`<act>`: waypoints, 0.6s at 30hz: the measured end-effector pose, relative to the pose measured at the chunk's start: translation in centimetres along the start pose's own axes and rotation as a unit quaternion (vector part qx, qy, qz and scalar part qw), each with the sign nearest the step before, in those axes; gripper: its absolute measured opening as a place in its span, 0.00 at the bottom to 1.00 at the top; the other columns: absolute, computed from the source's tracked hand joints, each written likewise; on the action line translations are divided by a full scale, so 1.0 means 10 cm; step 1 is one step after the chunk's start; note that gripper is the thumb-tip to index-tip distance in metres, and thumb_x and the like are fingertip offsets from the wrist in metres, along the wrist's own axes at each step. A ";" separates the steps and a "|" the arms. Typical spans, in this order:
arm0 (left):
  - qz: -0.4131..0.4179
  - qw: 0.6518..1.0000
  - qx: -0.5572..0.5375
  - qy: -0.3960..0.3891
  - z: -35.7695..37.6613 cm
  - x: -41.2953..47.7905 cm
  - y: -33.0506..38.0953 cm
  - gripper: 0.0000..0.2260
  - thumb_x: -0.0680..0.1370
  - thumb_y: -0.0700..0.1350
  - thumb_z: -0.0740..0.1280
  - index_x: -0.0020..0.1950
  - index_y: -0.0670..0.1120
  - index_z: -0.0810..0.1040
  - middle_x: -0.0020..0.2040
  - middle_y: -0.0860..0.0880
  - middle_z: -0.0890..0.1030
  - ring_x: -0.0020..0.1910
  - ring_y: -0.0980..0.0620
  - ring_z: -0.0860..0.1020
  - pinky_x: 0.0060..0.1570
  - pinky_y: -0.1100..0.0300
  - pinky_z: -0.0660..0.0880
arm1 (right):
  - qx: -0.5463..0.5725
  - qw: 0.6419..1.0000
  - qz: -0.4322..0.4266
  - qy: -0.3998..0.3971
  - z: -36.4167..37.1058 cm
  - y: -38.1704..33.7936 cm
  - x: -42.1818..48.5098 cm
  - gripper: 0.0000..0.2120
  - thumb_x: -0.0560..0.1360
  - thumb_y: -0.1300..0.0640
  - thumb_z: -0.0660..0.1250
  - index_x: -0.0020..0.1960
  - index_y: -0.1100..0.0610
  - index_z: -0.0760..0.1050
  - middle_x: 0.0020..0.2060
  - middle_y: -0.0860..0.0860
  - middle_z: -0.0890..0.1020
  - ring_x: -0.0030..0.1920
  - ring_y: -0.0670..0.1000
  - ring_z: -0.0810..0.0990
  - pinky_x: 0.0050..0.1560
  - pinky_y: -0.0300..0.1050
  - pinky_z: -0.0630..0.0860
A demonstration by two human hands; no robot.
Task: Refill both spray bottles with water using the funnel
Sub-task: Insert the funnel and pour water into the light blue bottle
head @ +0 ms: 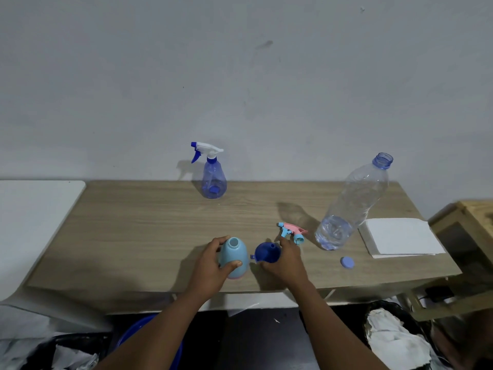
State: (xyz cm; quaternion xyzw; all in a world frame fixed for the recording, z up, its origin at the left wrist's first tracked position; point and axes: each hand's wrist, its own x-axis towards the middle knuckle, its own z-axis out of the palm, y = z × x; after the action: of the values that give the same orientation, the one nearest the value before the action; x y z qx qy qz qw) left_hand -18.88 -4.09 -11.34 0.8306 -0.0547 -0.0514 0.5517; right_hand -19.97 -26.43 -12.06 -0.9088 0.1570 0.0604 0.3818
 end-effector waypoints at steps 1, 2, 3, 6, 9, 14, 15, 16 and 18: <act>-0.003 1.000 -0.003 -0.002 0.00 0.00 0.00 0.26 0.69 0.44 0.79 0.63 0.54 0.74 0.60 0.60 0.78 0.57 0.67 0.73 0.56 0.56 0.77 | -0.002 1.000 0.007 -0.006 0.04 -0.01 -0.01 0.31 0.62 0.48 0.81 0.60 0.53 0.73 0.50 0.45 0.75 0.51 0.46 0.75 0.52 0.41 0.73; -0.005 1.000 -0.006 -0.004 0.00 -0.01 0.01 0.26 0.69 0.44 0.79 0.63 0.54 0.74 0.60 0.60 0.78 0.57 0.67 0.73 0.56 0.55 0.78 | -0.010 1.000 0.012 0.000 0.09 0.00 0.00 0.30 0.61 0.47 0.81 0.58 0.52 0.74 0.48 0.45 0.76 0.50 0.46 0.76 0.52 0.41 0.75; -0.006 1.000 -0.007 -0.004 0.00 -0.01 0.01 0.25 0.69 0.44 0.79 0.63 0.54 0.75 0.59 0.60 0.78 0.57 0.67 0.73 0.55 0.54 0.78 | -0.020 1.000 0.016 0.010 0.13 0.01 0.00 0.29 0.60 0.45 0.80 0.57 0.51 0.75 0.48 0.45 0.78 0.50 0.47 0.78 0.52 0.42 0.77; -0.001 1.000 -0.010 -0.001 0.00 -0.01 0.03 0.25 0.69 0.43 0.79 0.62 0.54 0.75 0.59 0.60 0.78 0.56 0.67 0.74 0.56 0.54 0.79 | -0.007 0.999 0.012 0.039 0.21 0.09 -0.01 0.29 0.61 0.45 0.77 0.60 0.51 0.75 0.52 0.47 0.79 0.55 0.49 0.77 0.53 0.44 0.77; 0.000 1.000 -0.008 0.001 0.00 -0.01 0.02 0.25 0.69 0.44 0.79 0.62 0.54 0.75 0.58 0.59 0.79 0.56 0.66 0.75 0.55 0.54 0.78 | 0.048 0.995 -0.012 0.085 0.15 -0.01 -0.15 0.29 0.65 0.48 0.77 0.63 0.51 0.73 0.55 0.47 0.75 0.57 0.48 0.73 0.53 0.41 0.72; 0.004 1.000 0.000 -0.002 0.02 -0.02 0.02 0.25 0.68 0.47 0.79 0.62 0.54 0.75 0.58 0.59 0.79 0.56 0.64 0.76 0.55 0.57 0.77 | 0.194 0.971 -0.013 0.141 -0.06 -0.21 -0.28 0.29 0.67 0.57 0.79 0.65 0.55 0.73 0.59 0.50 0.70 0.54 0.48 0.77 0.45 0.30 0.75; 0.003 1.000 0.004 -0.006 0.03 -0.01 0.04 0.25 0.68 0.48 0.79 0.62 0.55 0.75 0.58 0.59 0.79 0.56 0.63 0.76 0.55 0.57 0.77 | 0.204 0.968 -0.022 0.145 -0.12 -0.26 -0.31 0.29 0.66 0.58 0.80 0.65 0.56 0.74 0.59 0.50 0.71 0.55 0.48 0.78 0.45 0.30 0.76; 0.004 1.000 0.004 -0.010 0.06 -0.01 0.05 0.25 0.68 0.49 0.79 0.62 0.55 0.75 0.58 0.59 0.79 0.56 0.62 0.76 0.55 0.57 0.76 | 0.215 0.965 -0.036 0.146 -0.18 -0.30 -0.33 0.29 0.66 0.58 0.80 0.64 0.55 0.74 0.60 0.50 0.72 0.56 0.48 0.78 0.46 0.31 0.76; 0.008 1.000 0.007 -0.016 0.11 0.00 0.09 0.25 0.67 0.53 0.77 0.61 0.56 0.74 0.57 0.59 0.80 0.56 0.61 0.77 0.55 0.56 0.76 | 0.226 0.961 -0.056 0.150 -0.31 -0.39 -0.38 0.30 0.65 0.56 0.80 0.63 0.52 0.73 0.59 0.49 0.74 0.55 0.46 0.78 0.48 0.36 0.77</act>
State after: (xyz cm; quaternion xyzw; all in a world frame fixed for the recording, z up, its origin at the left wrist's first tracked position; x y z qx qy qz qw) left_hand -19.03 -5.44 -10.97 0.8331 -0.0702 -0.0601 0.5454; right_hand -22.32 -25.19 -6.42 -0.8045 0.1714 -0.1355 0.5522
